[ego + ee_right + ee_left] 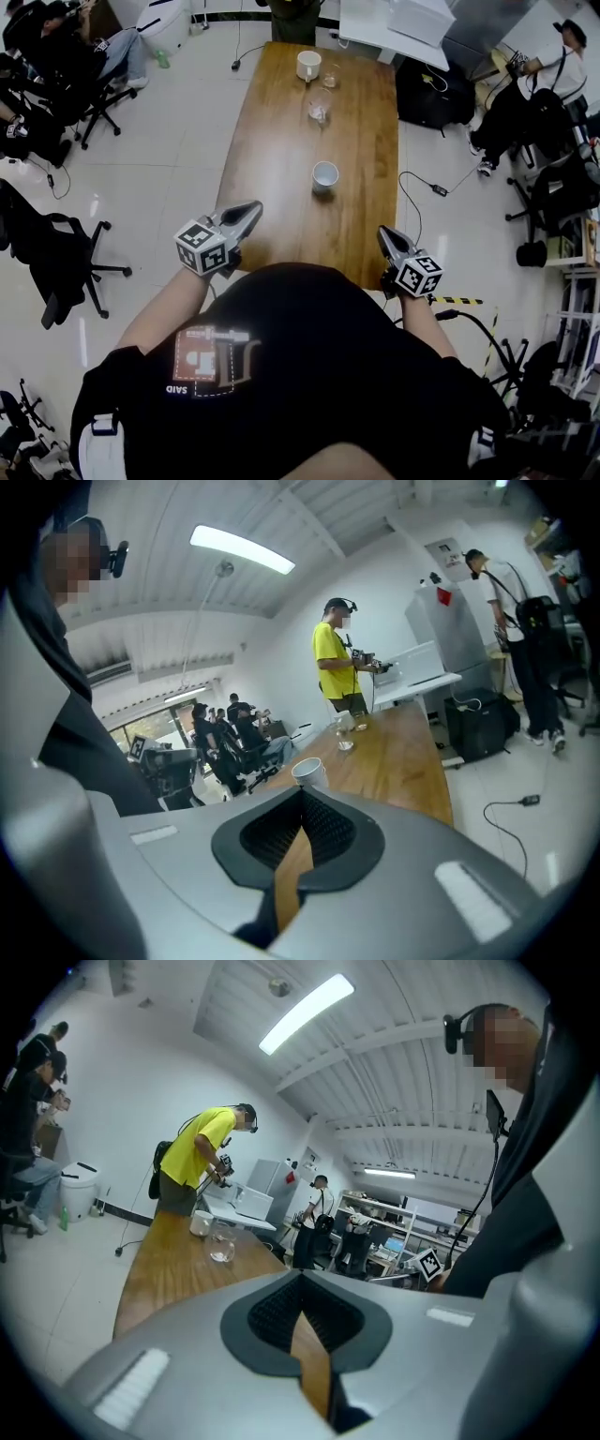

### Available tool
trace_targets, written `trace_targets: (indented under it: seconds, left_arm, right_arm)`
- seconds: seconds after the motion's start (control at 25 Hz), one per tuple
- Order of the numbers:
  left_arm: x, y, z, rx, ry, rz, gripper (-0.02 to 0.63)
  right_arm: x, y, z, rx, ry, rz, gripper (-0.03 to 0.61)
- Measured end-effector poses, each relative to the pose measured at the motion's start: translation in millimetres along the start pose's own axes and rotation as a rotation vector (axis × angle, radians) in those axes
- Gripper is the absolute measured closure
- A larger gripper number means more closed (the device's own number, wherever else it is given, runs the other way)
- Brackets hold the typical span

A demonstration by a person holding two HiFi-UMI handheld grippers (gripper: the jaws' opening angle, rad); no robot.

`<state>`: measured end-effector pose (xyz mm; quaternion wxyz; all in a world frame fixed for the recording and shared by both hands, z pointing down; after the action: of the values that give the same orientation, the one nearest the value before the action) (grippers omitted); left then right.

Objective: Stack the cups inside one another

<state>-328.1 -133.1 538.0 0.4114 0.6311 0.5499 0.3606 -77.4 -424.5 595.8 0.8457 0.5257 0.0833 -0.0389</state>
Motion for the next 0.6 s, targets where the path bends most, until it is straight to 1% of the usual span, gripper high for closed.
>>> trace_targets:
  seconds: [0.08,0.2,0.4,0.6]
  left_arm:
    - [-3.7,9.8,8.0,0.007,0.015,-0.027,0.612]
    - [-6.8,16.2,16.1,0.012,0.027,-0.045,0.612]
    - [-2.2,15.2,17.1,0.007,0.02,-0.043,0.612]
    - [4.8,13.1,15.0,0.009,0.006,-0.033,0.612]
  right_arm:
    - [5.2,7.4,5.2,-0.031,0.021,-0.011,0.565]
    - [8.0,2.9,7.8,-0.009,0.015,-0.019,0.565]
    - [3.3,-10.4,8.0,0.002,0.001,0.017,0.565]
    - [-4.6,-19.9,4.2,0.035,-0.019,0.016,0.566]
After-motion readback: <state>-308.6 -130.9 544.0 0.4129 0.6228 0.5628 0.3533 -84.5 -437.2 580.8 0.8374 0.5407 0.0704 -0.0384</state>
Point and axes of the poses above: the fingertips, and each gripper's own axes: x backward along the fingers, z to its right, y out of its underside, the point moved 6 cm from there along x, backward along the fingers, and after that the axes turned 12 degrees about z, right-handed, at the moved point
